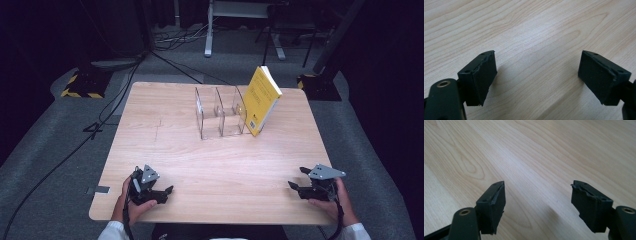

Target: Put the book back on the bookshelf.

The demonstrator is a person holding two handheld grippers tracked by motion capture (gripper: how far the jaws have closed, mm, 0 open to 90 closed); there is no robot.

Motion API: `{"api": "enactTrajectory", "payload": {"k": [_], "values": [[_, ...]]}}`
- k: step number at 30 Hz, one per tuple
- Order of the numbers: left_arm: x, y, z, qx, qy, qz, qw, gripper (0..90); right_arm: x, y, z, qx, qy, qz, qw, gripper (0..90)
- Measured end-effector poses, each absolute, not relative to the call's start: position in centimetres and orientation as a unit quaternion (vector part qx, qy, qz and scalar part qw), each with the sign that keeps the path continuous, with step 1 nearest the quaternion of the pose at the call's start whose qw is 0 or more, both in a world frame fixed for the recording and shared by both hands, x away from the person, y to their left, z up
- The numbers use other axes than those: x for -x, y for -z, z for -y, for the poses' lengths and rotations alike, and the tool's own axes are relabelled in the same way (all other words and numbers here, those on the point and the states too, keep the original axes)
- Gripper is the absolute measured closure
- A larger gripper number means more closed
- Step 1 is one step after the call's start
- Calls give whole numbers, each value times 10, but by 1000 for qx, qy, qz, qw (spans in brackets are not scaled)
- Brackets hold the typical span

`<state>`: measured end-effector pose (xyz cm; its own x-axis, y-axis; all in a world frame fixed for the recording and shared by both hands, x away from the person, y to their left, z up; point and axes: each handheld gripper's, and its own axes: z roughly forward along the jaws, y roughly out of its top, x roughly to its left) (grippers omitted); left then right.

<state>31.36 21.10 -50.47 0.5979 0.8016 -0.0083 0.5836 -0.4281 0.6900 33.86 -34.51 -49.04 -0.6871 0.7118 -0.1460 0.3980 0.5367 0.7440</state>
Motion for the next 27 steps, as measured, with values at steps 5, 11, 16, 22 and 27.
{"api": "enactTrajectory", "payload": {"k": [5,11,16,22,27], "values": [[-313,505,-211,-829,-161,-419,335,156,-334,496,358,-351,-361,-837,214,281],[-314,505,-210,-828,-164,-419,335,155,-329,501,370,-377,-370,-824,204,269],[-314,505,-210,-827,-164,-420,336,153,-326,503,381,-408,-368,-812,196,249],[-314,505,-210,-827,-162,-421,335,153,-326,504,385,-418,-362,-812,188,236],[-314,505,-210,-827,-162,-421,335,153,-326,504,385,-417,-362,-812,187,234]]}}
